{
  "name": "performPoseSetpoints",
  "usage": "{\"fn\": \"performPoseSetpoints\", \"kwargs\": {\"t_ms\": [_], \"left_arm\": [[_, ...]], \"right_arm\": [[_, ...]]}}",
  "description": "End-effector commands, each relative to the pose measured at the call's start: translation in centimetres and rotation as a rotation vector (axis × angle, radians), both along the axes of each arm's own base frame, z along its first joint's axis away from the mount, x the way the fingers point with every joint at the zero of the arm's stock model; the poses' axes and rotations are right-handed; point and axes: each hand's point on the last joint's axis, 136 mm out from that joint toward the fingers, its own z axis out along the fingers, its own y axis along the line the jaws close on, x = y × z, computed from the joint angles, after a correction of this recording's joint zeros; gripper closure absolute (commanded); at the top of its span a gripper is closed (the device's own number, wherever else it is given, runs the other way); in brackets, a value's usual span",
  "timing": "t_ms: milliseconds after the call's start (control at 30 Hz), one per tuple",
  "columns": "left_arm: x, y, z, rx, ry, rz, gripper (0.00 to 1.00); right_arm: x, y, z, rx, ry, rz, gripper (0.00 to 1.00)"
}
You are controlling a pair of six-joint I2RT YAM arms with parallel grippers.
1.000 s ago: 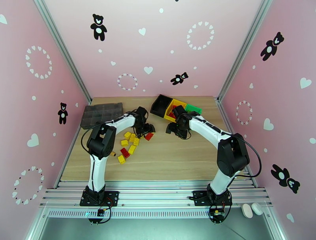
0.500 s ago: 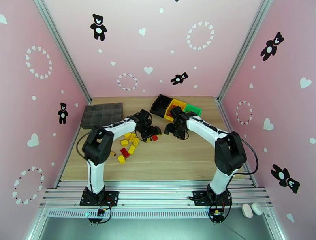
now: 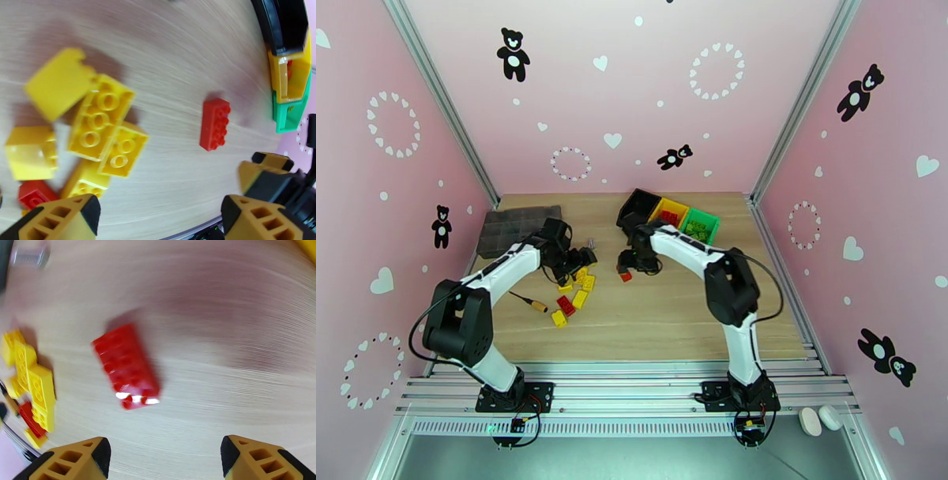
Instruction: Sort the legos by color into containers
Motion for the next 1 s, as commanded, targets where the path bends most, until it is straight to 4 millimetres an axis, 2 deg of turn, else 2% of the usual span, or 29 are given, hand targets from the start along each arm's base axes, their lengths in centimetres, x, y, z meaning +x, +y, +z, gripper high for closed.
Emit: {"fn": "performPoseSetpoints", "kwargs": {"t_ms": [0,200,500,667,800,967], "left_arm": [[-0.4,1.2,0.2,0.031,-0.008,0.016,0.13],[-0.5,1.3,-0.1,0.029,0.002,0.014,0.13],[-0.3,1.1,-0.7,0.024,0.023,0.012,0.12],[0.2,0.9,-0.8,0.02,0.026,0.014,0.09],[0.7,0.8,-0.7,0.021,0.027,0.016,0.02],[1.7,0.3,-0.5,0.001,0.025,0.018,0.02]], "right_arm": [[-0.9,0.2,-1.2,-0.095,0.037,0.088,0.24],[-0.2,1.0,-2.9,-0.173,0.043,0.111,0.32],[1.0,1.7,-3.9,-0.185,0.034,0.106,0.37],[1.7,2.1,-4.0,-0.163,0.035,0.103,0.45],[2.1,2.0,-4.1,-0.148,0.039,0.092,0.52],[2.7,1.7,-3.6,-0.123,0.035,0.071,0.67]]}}
